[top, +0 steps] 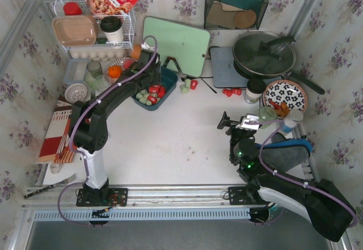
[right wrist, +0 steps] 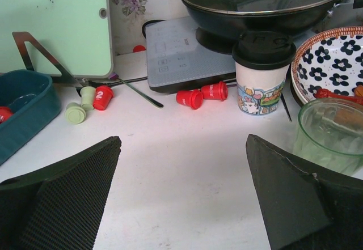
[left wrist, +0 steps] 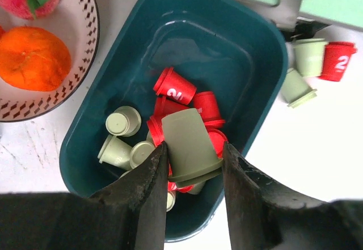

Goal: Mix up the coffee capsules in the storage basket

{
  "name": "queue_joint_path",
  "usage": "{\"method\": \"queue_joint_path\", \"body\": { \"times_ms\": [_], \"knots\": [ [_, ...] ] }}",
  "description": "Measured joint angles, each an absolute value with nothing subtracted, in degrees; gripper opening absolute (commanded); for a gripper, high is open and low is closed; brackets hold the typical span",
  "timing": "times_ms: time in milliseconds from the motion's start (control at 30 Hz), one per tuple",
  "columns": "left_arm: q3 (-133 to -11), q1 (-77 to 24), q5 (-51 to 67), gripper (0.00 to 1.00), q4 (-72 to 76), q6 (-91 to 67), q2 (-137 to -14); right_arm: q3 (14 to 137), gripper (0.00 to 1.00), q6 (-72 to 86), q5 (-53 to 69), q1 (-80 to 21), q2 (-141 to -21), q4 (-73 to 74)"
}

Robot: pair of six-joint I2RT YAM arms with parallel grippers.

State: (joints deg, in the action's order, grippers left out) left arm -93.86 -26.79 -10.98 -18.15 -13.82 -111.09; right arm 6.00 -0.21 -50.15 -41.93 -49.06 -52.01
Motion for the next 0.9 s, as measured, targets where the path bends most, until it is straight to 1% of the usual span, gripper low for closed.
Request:
{"method": "queue_joint_path", "body": {
  "times_ms": [100, 133, 367, 433, 467, 500, 733, 900],
  "knots": [
    [-95.44, -26.04, -10.66, 0.58, -19.94, -14.83, -113.51, 6.00, 1.00, -0.21, -50.15, -41.93, -49.06, -52.01],
    [-95.81, -25.78, -10.52, 0.60, -20.49, -15.16, -114.13, 6.00, 1.00, -0.19, -50.15, -41.93, -49.06, -52.01],
    [-95.53, -24.53, -9.89, 0.68, -21.06, -16.58, -114.43, 6.00, 1.00, -0.21, -50.15, -41.93, -49.01, -52.01],
    [-95.18, -24.49, -9.34, 0.74, -20.99, -16.58, -113.84, 6.00, 1.00, -0.21, -50.15, -41.93, -48.95, -51.99],
    [-94.63, -24.56, -8.99, 0.92, -20.73, -16.58, -113.12, 6.00, 1.00, -0.21, -50.15, -41.93, -48.95, -52.01],
    [-93.97, -24.64, -8.95, 0.98, -20.49, -16.58, -112.22, 6.00, 1.00, -0.21, -50.15, -41.93, -48.97, -51.99],
    [-85.17, -24.95, -6.83, 0.99, -17.21, -16.49, -101.65, 6.46, 1.00, -0.19, -49.47, -41.93, -50.02, -51.72],
    [-78.76, -26.59, -6.92, 0.99, -17.74, -16.14, -93.23, 7.42, 1.00, 0.54, -48.53, -41.93, -50.00, -50.48]
  ]
}}
